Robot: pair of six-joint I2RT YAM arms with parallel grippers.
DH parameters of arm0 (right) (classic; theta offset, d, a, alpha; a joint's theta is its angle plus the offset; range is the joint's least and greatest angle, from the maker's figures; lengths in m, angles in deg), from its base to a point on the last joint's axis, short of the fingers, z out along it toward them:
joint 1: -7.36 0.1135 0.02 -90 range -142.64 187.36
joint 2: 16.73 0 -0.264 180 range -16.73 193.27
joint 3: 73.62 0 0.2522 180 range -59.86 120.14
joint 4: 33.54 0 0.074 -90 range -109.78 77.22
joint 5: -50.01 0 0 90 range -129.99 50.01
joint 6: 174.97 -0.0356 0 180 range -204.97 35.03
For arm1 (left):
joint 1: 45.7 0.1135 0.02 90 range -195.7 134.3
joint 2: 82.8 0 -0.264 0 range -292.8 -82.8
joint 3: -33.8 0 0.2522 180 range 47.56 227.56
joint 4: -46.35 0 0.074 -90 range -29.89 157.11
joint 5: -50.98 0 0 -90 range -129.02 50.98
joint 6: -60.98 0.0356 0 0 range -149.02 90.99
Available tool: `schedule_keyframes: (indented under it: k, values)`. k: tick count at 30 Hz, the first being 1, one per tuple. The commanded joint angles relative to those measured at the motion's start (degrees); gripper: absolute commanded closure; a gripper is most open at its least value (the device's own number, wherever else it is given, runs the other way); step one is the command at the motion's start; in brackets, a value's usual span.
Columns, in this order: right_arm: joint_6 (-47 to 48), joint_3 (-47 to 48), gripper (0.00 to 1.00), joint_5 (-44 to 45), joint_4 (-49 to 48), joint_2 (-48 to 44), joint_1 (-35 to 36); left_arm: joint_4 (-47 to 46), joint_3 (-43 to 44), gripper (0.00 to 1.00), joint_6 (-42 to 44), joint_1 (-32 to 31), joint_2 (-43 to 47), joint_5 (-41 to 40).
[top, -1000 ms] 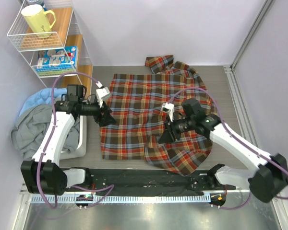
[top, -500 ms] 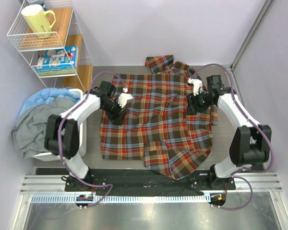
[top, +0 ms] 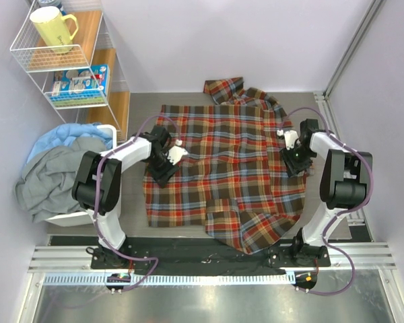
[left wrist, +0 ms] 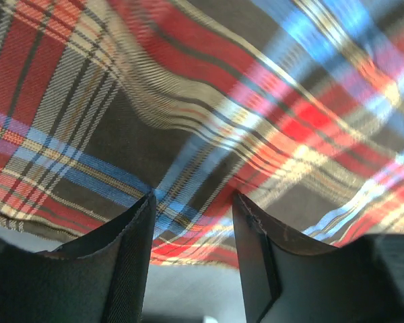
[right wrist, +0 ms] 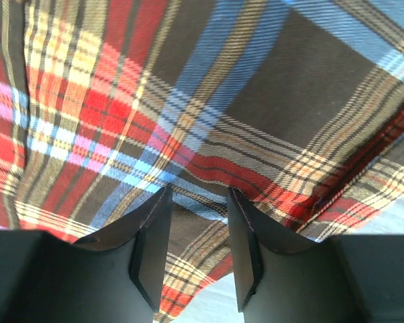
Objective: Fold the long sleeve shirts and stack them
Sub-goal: Flatten the shirt out
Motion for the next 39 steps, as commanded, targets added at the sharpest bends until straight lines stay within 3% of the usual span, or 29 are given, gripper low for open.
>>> schedule_keyframes:
  k: [1,6,11,15,21,23,25,29,34,39]
  values:
    - [6.43,-5.35,0.56,2.18,6.1,-3.67,-0.51,6.11,-6.77,0.51,0.25,-5.61,4.59,-3.75]
    - [8.81,-3.78,0.49,-2.4,10.86,-10.62,-0.51,13.39,-6.17,0.51,-0.54,-7.12,8.45,0.29]
    - [8.29,9.83,0.43,-9.68,17.45,-12.38,-1.48,18.51,0.59,0.45,0.24,-5.9,15.13,3.01]
    - [3.82,21.34,0.36,-14.96,16.58,-7.22,-2.09,17.29,11.9,0.33,0.69,-1.34,15.5,6.18]
    - [-10.25,40.5,0.38,-20.32,9.81,6.23,-2.01,13.41,28.08,0.22,-0.98,3.33,-0.21,10.4]
    - [-12.53,48.15,0.42,-19.99,10.59,12.64,-1.57,13.68,35.73,0.22,-1.85,3.25,-8.13,10.58]
    - [-14.03,53.16,0.49,-18.84,13.31,17.64,-0.95,13.51,42.05,0.29,-3.08,3.25,-12.7,10.84]
    - [-15.27,49.07,0.55,-16.56,12.36,20.05,0.27,12.45,48.4,0.37,-5.54,3.25,-21.58,8.04]
    - [-14.13,39.49,0.6,-13.14,5.68,20.92,1.25,14.89,48.77,0.43,-6.43,2.99,-25.64,4.97]
    - [-11.76,33.95,0.63,-10.76,5.15,22.07,1.16,14.82,34.57,0.45,-3.18,3.07,-21.09,3.19]
